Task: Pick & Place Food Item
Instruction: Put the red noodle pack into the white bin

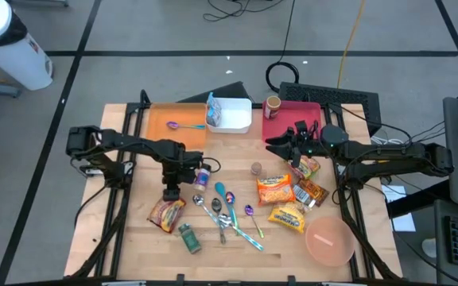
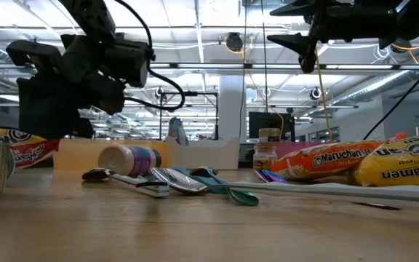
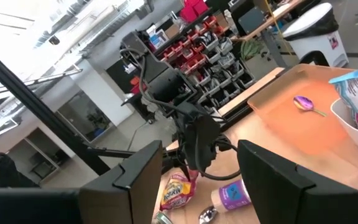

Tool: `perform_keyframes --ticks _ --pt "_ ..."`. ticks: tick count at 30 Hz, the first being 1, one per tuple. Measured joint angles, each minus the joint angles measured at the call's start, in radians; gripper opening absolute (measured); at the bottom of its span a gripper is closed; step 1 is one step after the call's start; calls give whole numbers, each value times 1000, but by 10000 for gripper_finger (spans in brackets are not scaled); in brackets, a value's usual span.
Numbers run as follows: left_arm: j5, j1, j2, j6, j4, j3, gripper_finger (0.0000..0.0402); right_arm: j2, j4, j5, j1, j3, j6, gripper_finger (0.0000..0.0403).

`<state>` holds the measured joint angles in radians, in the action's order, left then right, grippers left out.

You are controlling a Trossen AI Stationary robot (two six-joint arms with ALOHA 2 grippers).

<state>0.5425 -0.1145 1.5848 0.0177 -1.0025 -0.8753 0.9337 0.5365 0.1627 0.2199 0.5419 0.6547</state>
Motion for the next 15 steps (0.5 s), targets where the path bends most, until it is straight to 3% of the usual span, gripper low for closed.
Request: perform_keyframes --ticks 4,9,15 --pt "14 -12 -7 -1 -30 0 110 0 -2 -1 0 0 -15 201" --pt "32 -28 -7 0 -74 0 18 0 -3 -3 1 0 -36 201" --pt "112 -56 -7 -45 -80 0 6 0 -3 -4 1 0 -39 201"
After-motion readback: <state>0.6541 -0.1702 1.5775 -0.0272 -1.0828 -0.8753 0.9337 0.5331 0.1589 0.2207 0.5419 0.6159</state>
